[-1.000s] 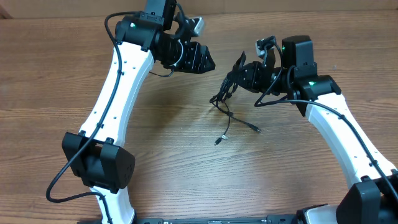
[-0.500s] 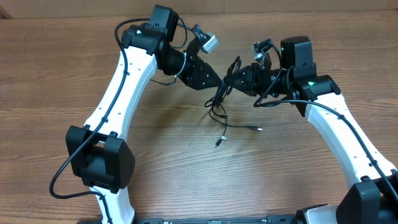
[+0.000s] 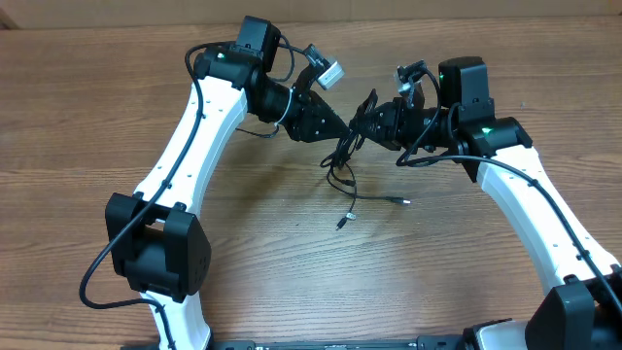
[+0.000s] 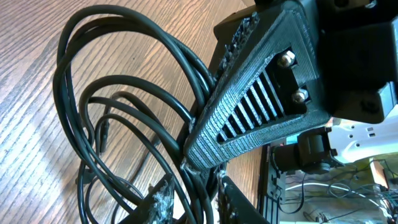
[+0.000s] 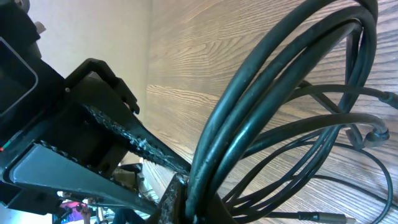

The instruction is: Untangle cables

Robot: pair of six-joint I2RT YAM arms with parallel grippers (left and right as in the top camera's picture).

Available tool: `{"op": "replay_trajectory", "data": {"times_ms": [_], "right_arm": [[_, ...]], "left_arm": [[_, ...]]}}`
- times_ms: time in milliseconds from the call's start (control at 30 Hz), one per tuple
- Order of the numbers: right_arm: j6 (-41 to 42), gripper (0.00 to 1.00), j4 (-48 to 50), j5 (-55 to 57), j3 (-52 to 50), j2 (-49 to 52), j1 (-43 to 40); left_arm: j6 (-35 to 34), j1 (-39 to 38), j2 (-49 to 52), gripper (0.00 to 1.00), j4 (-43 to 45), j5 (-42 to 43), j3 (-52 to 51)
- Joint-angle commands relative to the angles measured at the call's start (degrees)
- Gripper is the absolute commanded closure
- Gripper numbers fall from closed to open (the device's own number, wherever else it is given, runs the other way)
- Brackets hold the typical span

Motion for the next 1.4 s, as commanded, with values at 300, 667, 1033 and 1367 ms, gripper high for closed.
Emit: {"op": "replay_trajectory", "data": {"times_ms": [300, 667, 1033, 1367], "right_arm": [[0.24, 0.96, 0.68, -1.77, 1.22, 0.07, 0.00], [0.17, 0.96, -0.04, -0.70, 1.22, 0.07, -0.02], [0.22, 0.96, -21.35, 29.00, 1.22, 0.07, -0.02], [2.84, 0.96, -35.36, 53.81, 1.05, 0.07, -2.43]], "left_arm": [[1.01, -1.25, 0.00, 0.64, 0.59, -1.75, -1.29], [-2.89, -2.12, 2.47, 0.96, 1.97, -0.70, -1.29], [-4.61, 3.23, 2.47, 0.96, 3.19, 4.70, -1.22], [-12.02, 10.56, -1.31, 0.96, 3.98, 3.96, 4.15]]}}
